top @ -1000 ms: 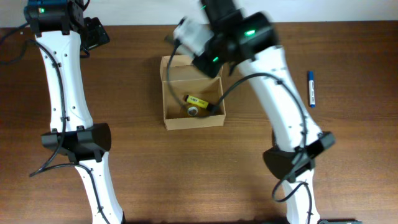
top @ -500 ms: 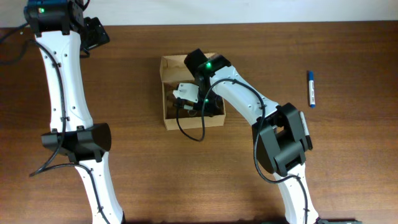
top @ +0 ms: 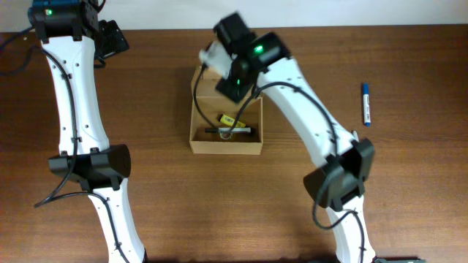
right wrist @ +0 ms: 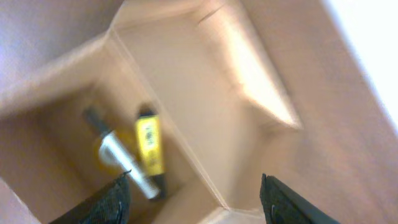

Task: Pack container
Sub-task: 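Drop the black marker into the box and withdraw right arm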

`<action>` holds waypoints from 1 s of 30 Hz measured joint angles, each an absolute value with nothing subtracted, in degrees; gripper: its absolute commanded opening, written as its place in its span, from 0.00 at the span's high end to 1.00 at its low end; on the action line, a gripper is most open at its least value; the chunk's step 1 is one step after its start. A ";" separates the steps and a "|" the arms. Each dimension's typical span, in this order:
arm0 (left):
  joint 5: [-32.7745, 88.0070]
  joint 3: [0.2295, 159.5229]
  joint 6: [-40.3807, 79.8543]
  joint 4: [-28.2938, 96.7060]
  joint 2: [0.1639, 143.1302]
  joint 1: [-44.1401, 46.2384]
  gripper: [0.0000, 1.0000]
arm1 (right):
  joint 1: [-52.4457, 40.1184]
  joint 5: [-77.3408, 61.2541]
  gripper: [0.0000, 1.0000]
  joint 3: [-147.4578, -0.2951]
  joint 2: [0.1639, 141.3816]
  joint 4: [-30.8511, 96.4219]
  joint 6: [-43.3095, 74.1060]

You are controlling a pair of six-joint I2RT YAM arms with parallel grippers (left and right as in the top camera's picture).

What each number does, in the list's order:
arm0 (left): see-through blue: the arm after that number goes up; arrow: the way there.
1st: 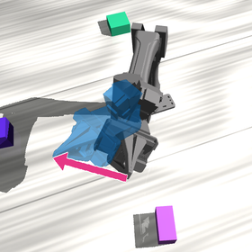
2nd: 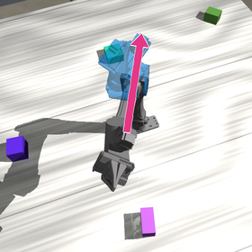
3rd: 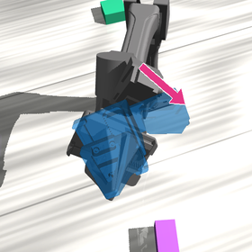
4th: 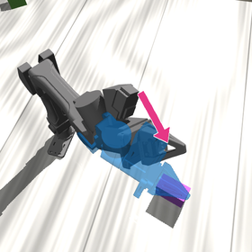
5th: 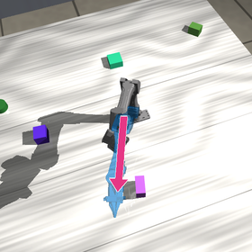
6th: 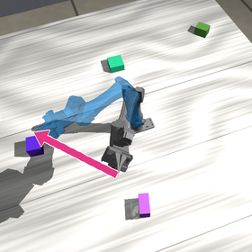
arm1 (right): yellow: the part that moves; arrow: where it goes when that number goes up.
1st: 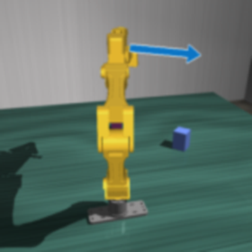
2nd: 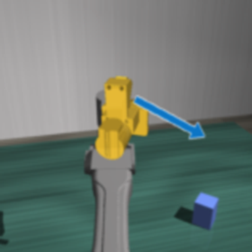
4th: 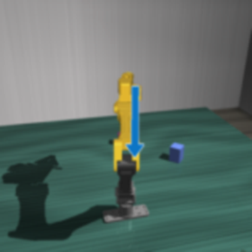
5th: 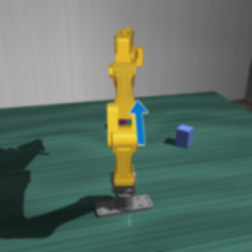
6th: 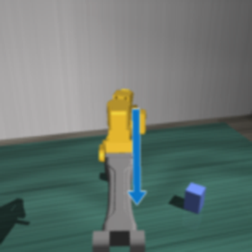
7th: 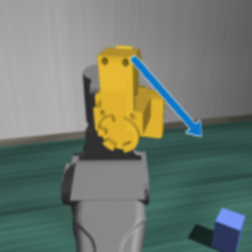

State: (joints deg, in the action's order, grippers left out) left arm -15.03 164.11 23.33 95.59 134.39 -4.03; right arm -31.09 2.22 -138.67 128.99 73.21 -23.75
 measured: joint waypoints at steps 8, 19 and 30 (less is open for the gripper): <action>-15.05 164.11 23.33 95.57 134.39 -4.03 0.00 | -12.12 6.57 0.33 -147.74 121.89 78.91 -5.96; -15.05 164.11 23.33 95.59 134.39 -4.03 0.00 | 13.04 -1.91 0.35 -130.08 132.05 77.67 -0.45; -15.07 164.11 23.33 95.59 134.39 -4.05 0.00 | 15.25 -3.57 0.40 -113.60 133.32 66.37 -0.34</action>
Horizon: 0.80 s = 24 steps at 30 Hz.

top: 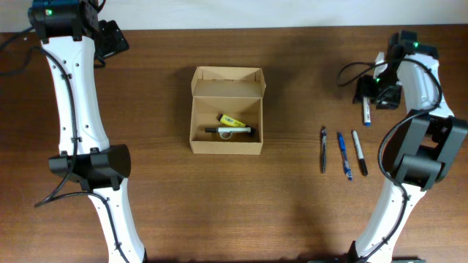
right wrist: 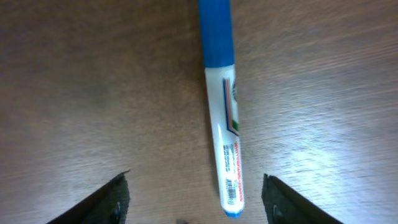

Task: Pack container
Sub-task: 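Drop the black marker into the box and withdraw right arm, then grasp the blue whiteboard marker with the right gripper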

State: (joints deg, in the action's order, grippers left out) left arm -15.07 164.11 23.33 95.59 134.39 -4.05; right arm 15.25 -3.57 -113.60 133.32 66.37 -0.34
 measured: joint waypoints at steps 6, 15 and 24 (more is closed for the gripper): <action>-15.05 164.11 23.33 95.57 134.39 -4.05 0.00 | 15.25 -3.79 0.41 -108.38 133.32 61.32 -0.73; -15.05 164.11 23.33 95.59 134.39 -4.03 0.00 | 15.25 -3.60 0.84 -106.10 133.32 58.63 -1.69; -15.05 164.11 23.33 95.59 134.39 -4.05 0.00 | 15.25 -5.08 0.96 -106.21 133.23 61.23 -1.61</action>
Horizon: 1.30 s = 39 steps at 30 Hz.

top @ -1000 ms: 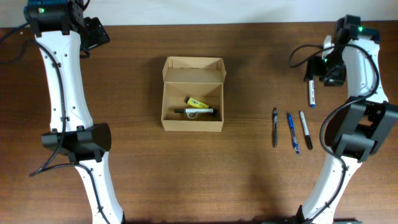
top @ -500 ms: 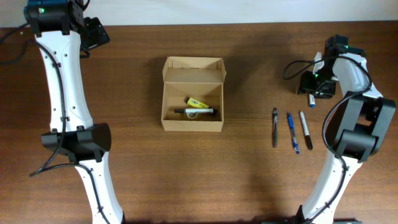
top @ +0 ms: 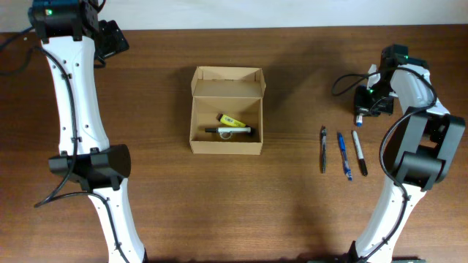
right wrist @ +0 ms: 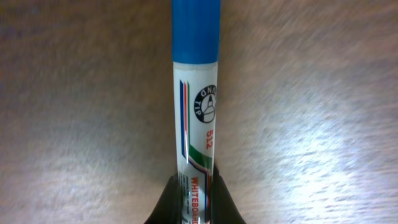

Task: Pack container
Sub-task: 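Grasp the blue whiteboard marker with the right gripper, then place the blue marker into the box and withdraw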

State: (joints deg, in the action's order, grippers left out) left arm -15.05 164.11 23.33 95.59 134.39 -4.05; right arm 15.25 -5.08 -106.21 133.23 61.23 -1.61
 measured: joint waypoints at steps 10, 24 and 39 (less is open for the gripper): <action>-15.05 164.11 23.33 95.57 134.39 -4.05 0.00 | 12.62 -19.03 0.96 -129.08 131.26 74.08 -3.57; -15.05 164.11 23.33 95.59 134.39 -4.05 0.00 | -20.14 -16.69 0.96 -155.70 122.39 90.89 -31.05; -15.07 164.11 23.33 95.59 134.39 -4.03 0.00 | -30.20 -10.44 0.96 -127.15 128.99 75.70 -46.37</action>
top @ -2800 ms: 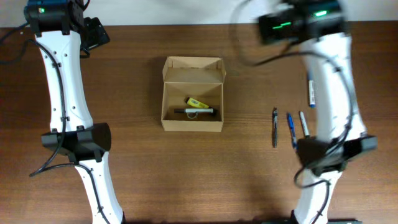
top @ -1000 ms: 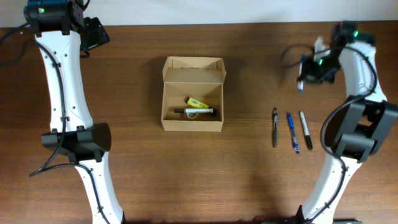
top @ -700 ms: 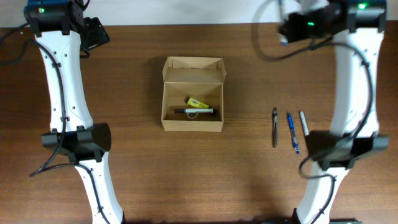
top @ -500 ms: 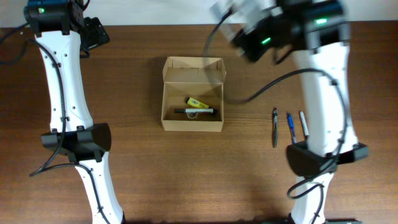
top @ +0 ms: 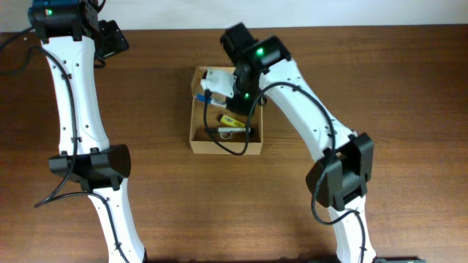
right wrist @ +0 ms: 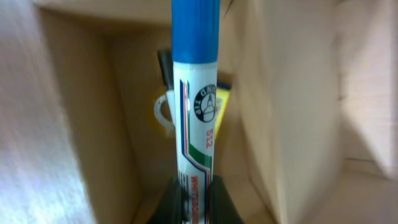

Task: Pack container
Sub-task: 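Place the blue marker into the box and withdraw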

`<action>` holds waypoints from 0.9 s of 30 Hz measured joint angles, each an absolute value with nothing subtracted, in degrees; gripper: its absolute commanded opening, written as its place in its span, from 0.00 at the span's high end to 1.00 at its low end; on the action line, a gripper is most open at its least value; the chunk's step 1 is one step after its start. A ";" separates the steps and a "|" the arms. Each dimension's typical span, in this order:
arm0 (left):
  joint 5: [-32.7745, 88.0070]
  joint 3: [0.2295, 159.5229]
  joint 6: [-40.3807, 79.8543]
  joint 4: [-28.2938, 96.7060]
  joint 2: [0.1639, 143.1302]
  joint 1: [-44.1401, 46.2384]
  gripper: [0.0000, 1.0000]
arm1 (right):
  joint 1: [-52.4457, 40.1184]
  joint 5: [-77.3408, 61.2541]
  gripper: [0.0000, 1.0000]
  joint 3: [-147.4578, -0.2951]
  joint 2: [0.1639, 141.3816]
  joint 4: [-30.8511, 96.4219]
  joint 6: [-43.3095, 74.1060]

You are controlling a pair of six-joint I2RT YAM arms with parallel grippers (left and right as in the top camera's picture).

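A whiteboard marker [right wrist: 198, 118] with a white body and blue cap [top: 202, 95] is held in my right gripper [right wrist: 195, 194], which is shut on its lower end. The gripper [top: 216, 86] hangs over the open cardboard box [top: 225, 147], the marker pointing down into it. Inside the box lie a yellow item [right wrist: 222, 99], a dark pen [right wrist: 164, 62] and a whitish ring [right wrist: 160, 116]. My left gripper [top: 111, 38] is at the far left back of the table, away from the box; its jaws do not show.
The box's flap [top: 227, 73] stands open at the back. My right arm [top: 314, 117] stretches across the table's right half and hides what lies under it. The left arm's column [top: 80, 109] stands at the left.
My right gripper, shut on the marker at the table's far right, has moved left and now holds the marker over the inside of the box. The left arm has not moved.
My right gripper was open over the box, which held the yellow item and a pen. Then it was open above the blue-capped marker at the far right. Then it was shut on that marker on the table, and now it holds it over the box.
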State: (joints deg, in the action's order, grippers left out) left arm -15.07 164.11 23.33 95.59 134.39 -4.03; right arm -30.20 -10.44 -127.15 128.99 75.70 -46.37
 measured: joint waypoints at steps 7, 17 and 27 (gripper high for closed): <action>-15.05 164.11 23.33 95.59 134.39 -4.03 0.00 | -30.20 -10.09 0.96 -114.15 129.03 64.99 -47.00; -15.05 164.11 23.33 95.57 134.39 -4.03 0.00 | -30.20 -10.11 0.55 -108.27 130.37 62.83 -44.97; -15.05 164.11 23.33 95.59 134.39 -4.05 0.00 | -30.20 -8.03 0.54 -122.65 130.56 73.95 -37.56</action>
State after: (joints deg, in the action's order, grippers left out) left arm -15.05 164.11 23.33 95.59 134.39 -4.05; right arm -30.20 -8.03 -122.65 130.56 73.95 -37.56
